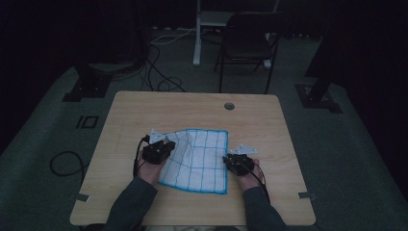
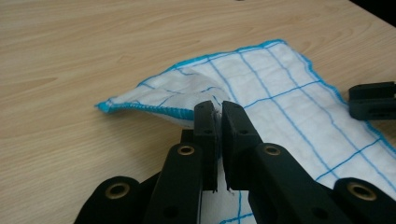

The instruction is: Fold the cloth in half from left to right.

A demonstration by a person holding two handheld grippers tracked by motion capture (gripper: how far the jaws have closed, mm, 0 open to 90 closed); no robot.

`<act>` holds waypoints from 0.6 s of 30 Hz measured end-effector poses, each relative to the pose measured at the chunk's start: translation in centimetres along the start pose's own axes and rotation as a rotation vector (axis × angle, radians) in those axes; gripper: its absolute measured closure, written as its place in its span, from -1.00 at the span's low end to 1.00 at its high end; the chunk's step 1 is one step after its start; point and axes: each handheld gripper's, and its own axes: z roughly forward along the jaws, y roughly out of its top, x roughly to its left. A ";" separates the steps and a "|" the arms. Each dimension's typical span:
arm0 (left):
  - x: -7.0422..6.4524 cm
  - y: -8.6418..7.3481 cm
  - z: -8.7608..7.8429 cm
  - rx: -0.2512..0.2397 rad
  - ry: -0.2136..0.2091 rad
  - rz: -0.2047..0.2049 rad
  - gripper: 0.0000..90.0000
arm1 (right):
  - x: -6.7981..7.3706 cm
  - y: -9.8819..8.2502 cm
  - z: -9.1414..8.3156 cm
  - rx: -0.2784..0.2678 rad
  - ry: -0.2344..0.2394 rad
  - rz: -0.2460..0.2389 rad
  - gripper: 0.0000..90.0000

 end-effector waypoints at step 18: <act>-2.6 2.0 0.2 -0.002 -0.063 0.038 0.92 | -0.1 0.0 0.0 0.002 0.005 0.004 0.59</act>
